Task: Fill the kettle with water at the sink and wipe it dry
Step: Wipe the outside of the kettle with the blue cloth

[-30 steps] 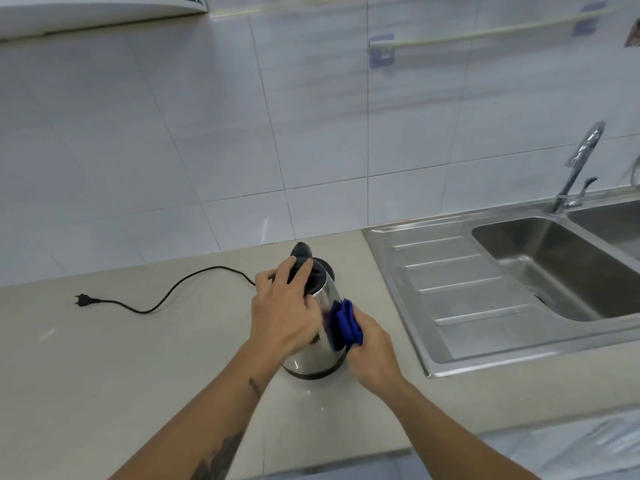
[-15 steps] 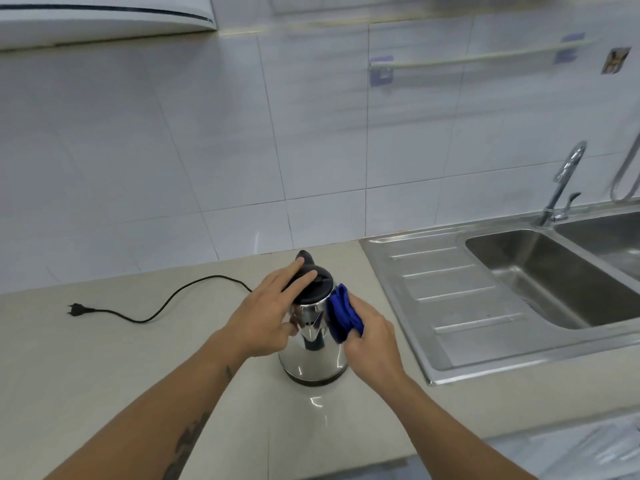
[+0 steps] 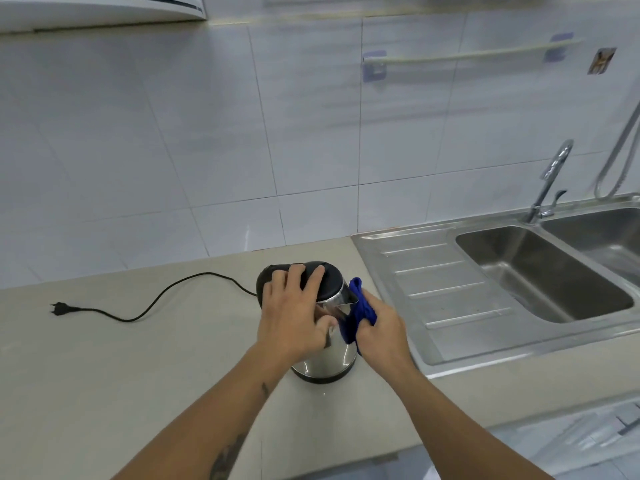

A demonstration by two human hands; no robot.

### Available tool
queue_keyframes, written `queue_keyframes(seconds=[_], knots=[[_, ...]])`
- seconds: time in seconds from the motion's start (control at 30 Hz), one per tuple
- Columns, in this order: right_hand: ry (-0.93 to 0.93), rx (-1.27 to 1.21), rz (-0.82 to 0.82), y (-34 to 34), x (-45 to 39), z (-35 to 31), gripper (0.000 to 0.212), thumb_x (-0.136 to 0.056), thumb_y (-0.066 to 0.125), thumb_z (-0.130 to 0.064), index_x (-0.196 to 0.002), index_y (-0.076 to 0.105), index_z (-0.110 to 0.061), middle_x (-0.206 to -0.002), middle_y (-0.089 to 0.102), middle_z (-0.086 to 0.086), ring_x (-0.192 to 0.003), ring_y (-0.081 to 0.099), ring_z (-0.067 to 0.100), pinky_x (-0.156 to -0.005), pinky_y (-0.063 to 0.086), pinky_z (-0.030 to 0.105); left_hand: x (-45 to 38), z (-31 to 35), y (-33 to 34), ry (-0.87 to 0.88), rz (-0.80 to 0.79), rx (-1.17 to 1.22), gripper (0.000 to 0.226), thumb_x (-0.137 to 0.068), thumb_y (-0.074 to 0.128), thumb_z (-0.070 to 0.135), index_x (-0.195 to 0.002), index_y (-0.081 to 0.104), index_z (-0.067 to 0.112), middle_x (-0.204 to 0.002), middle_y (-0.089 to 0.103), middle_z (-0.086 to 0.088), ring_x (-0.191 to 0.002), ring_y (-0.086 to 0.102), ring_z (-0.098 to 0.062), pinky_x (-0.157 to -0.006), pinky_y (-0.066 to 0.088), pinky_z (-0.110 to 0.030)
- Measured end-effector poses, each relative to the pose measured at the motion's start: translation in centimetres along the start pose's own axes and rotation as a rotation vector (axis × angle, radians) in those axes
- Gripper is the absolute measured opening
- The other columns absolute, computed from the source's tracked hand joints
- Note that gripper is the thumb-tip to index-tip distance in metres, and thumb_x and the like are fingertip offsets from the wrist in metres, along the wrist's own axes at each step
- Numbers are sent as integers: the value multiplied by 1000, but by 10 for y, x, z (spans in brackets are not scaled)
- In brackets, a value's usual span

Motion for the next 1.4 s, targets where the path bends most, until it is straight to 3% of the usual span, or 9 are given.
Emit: queue_keyframes(seconds=[0.2, 0.4, 0.5, 0.6, 0.77, 0.93, 1.13, 1.27, 1.4], knots=[[145, 97, -169, 9, 1, 20, 34, -86, 48, 10, -102, 63, -17, -91, 70, 8, -86, 66, 26, -69, 55, 30, -10, -33, 4, 228, -220, 100, 96, -76, 71, 51, -154, 16, 40, -161, 14, 5, -151, 8, -22, -123, 4, -49], [81, -8, -14, 9, -2, 5, 45, -88, 50, 5, -114, 63, -29, -91, 67, -5, -82, 64, 13, -65, 48, 17, -7, -26, 9, 76, -59, 109, 86, -77, 65, 59, -152, 29, 36, -156, 31, -1, -141, 29, -23, -122, 13, -45], [90, 13, -20, 32, 7, 22, 67, -75, 58, -6, -135, 51, -34, -114, 66, -6, -102, 63, 18, -89, 55, 35, -10, -16, 14, 26, -12, 41, 81, -79, 59, 62, -151, 30, 35, -155, 33, -2, -139, 32, -25, -118, 21, -50], [139, 93, -50, 54, 16, 48, 85, -69, 56, -11, -150, 33, -21, -136, 52, 4, -120, 52, 31, -105, 47, 52, -10, -17, 14, 26, -1, 45, 81, -81, 61, 58, -151, 28, 36, -158, 31, 0, -140, 31, -24, -119, 21, -46], [181, 3, 76, 41, 13, 38, 63, -62, 44, -7, -119, 57, -30, -107, 65, 0, -98, 62, 25, -84, 59, 49, -15, -43, 7, 155, -112, 87, 90, -80, 71, 36, -155, 22, 34, -163, 22, 13, -143, 29, -15, -115, 21, -34], [-98, 108, 158, 52, 38, -9, 76, -84, 53, 3, -156, 34, -17, -148, 38, -1, -127, 38, 21, -105, 40, 29, -14, -47, 11, 150, -35, 168, 88, -73, 76, 25, -151, 36, 28, -158, 35, 10, -137, 40, -17, -112, 26, -34], [-444, 553, 179, 68, 49, 2, 89, -75, 67, 1, -156, 34, -16, -157, 30, 18, -132, 43, 39, -96, 56, 43, -19, -51, 11, 137, -44, 232, 85, -76, 78, 20, -151, 39, 26, -157, 37, 6, -139, 41, -18, -114, 27, -35], [-117, 281, 102, 60, 30, 34, 85, -85, 55, 2, -161, 25, -23, -151, 40, 8, -128, 46, 27, -103, 48, 35, -20, -55, 10, 125, -9, 235, 74, -81, 69, 12, -149, 42, 24, -156, 40, 4, -136, 44, -21, -111, 29, -33], [166, 49, 22, 64, 13, 56, 89, -82, 44, 7, -160, 23, -31, -127, 60, 4, -113, 60, 26, -93, 51, 32, -18, -53, 8, 89, 19, 225, 70, -83, 67, 11, -147, 45, 25, -154, 43, 3, -134, 46, -22, -111, 32, -35]])
Point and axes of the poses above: each hand's wrist, its own x-axis away from the middle knuckle, its own y-axis out of the palm, z = x × y, the point moved 7 cm from there along -x, towards the middle knuckle
